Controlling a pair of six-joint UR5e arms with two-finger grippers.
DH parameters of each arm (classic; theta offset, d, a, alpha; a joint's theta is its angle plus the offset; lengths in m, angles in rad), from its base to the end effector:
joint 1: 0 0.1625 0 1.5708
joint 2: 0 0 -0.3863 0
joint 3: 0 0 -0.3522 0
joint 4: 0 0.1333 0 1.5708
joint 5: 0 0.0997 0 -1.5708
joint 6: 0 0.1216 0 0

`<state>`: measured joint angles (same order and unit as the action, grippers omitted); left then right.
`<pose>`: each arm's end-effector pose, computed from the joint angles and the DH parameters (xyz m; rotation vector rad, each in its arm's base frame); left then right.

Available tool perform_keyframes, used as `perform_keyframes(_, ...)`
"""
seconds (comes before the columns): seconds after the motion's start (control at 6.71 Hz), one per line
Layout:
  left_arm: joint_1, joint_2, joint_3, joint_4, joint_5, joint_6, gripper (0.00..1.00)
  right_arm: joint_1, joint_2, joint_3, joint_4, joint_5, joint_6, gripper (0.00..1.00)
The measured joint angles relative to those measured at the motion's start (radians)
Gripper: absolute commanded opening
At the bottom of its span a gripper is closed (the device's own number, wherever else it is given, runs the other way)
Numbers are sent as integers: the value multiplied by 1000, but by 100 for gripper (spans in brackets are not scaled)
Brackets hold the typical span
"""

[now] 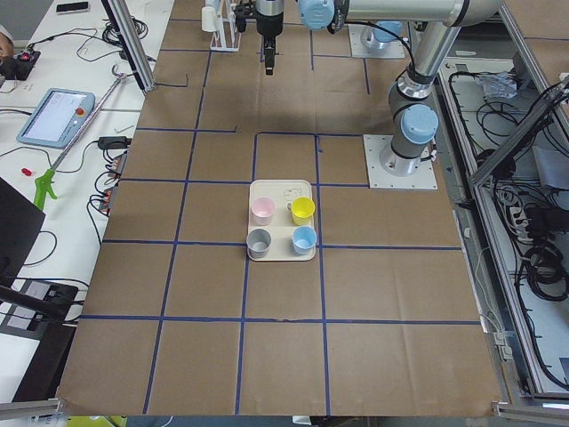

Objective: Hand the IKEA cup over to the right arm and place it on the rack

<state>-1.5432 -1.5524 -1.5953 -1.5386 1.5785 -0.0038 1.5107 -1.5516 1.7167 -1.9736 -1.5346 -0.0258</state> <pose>-0.1200 -0.4514 0.4276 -0.0493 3.1329 -0.0407 0.1086 -0.4877 0.3962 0.0464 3.0933 -0.3715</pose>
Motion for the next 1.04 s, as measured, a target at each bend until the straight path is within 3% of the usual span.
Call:
perform_keyframes(0.15,0,0,0,0,0,0,99,16,-45,-3,133,-17,35,100)
perform_keyframes(0.45,0,0,0,0,0,0,99,57,-103,-30,280,-23,80,100)
perform_keyframes(1.04,0,0,0,0,-2,-1,99,71,-111,-44,307,-15,77,100)
